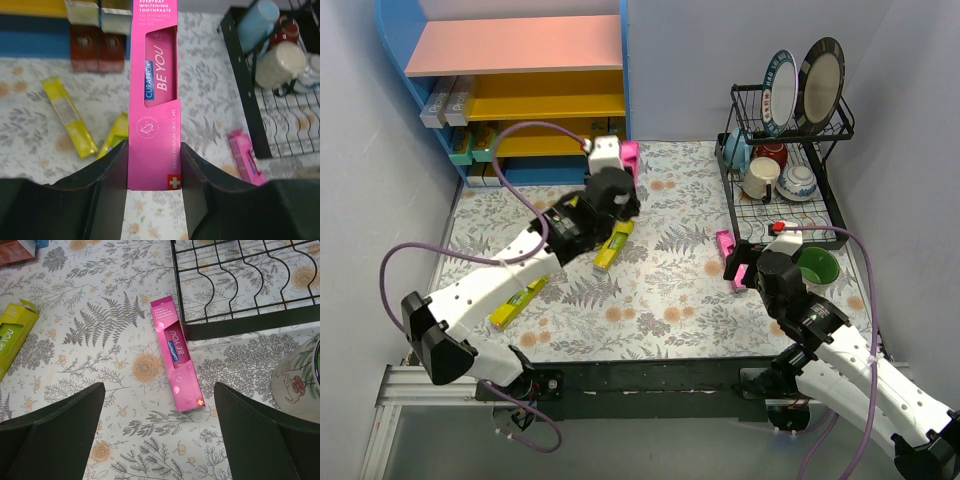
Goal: Place and organize the toothpastes onto the shelf
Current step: Pick up the toothpaste from the center of the board, then place the toothpaste on the shelf.
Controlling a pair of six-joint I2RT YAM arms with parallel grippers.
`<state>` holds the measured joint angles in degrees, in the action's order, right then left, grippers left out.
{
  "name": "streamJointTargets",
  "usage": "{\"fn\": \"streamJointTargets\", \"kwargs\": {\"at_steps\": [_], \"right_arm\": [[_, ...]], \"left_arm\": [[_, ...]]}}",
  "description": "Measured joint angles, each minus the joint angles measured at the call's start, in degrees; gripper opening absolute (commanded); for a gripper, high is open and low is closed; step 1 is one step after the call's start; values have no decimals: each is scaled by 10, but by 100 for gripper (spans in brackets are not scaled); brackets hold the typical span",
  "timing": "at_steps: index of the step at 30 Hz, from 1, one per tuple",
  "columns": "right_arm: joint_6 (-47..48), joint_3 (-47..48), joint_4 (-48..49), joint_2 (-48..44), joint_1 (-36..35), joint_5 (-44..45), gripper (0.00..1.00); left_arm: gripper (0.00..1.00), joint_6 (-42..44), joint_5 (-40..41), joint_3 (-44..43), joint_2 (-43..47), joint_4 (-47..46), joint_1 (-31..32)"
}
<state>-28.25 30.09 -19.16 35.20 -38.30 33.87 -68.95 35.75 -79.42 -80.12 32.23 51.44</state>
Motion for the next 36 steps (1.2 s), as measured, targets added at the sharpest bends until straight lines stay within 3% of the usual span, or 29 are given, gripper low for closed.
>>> {"fn": "streamJointTargets", "kwargs": {"at_steps": [6, 17, 26, 36], "right_arm": [[12, 0, 0, -5, 0, 0, 98], [43, 1, 2, -8, 0, 6, 98], [60, 1, 6, -12, 0, 9, 98], [63, 1, 11, -9, 0, 9, 98]], "left_arm": [[36, 95, -45, -111, -27, -9, -130], [37, 176, -145, -327, -237, -4, -266], [39, 202, -187, -416, -343, -40, -313], [53, 190, -250, -467, -403, -84, -310]]}}
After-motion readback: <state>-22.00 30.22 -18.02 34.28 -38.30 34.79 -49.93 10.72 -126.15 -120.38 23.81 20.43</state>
